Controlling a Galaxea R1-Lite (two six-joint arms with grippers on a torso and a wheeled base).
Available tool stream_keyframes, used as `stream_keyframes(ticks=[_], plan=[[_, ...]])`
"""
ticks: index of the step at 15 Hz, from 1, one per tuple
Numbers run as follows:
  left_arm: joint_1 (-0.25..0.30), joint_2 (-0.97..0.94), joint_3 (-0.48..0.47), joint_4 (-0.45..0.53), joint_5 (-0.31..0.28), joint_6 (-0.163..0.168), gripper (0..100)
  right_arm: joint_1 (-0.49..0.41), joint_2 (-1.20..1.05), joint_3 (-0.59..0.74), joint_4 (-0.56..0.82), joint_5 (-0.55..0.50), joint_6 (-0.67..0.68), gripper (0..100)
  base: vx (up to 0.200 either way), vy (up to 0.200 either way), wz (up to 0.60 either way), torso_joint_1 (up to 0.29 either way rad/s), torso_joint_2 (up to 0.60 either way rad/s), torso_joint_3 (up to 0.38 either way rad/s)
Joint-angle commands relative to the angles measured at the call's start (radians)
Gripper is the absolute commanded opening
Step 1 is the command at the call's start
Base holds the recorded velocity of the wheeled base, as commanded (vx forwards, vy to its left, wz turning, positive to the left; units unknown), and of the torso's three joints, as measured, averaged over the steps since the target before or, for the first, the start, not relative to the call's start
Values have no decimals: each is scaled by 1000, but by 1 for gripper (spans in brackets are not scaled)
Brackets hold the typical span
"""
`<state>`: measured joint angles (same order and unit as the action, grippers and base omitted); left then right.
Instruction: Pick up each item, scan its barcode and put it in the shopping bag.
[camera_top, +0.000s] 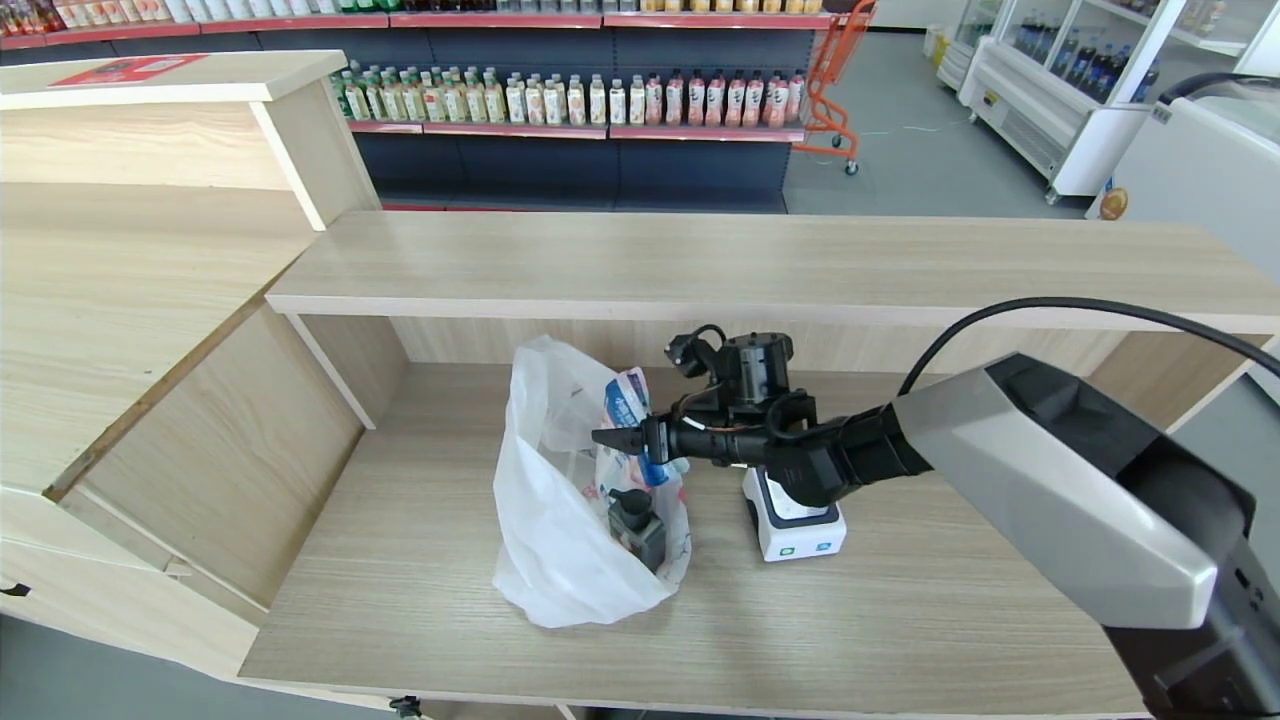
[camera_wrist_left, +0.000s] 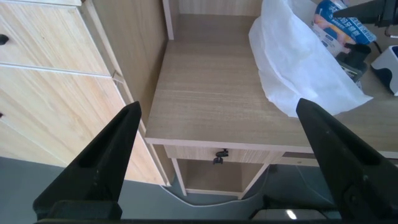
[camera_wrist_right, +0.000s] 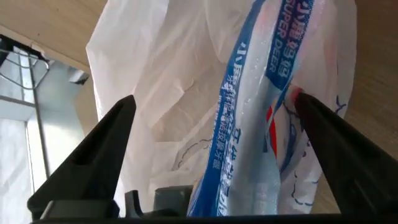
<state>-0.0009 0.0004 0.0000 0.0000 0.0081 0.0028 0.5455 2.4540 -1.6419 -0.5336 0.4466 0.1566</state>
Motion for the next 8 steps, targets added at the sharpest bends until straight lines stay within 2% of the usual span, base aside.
stream_keyframes(ticks=[1, 5, 8], plan=[[-1, 0, 0, 0, 0, 0, 100, -12, -72, 25, 14, 1, 84, 100, 0, 0, 0, 0, 0, 0], [1, 0, 0, 0, 0, 0, 100, -35, -208, 129, 6, 1, 313, 100, 0, 0, 0, 0, 0, 0], [1, 0, 0, 0, 1, 0, 100, -67, -388, 375, -2, 1, 343, 100, 0, 0, 0, 0, 0, 0]])
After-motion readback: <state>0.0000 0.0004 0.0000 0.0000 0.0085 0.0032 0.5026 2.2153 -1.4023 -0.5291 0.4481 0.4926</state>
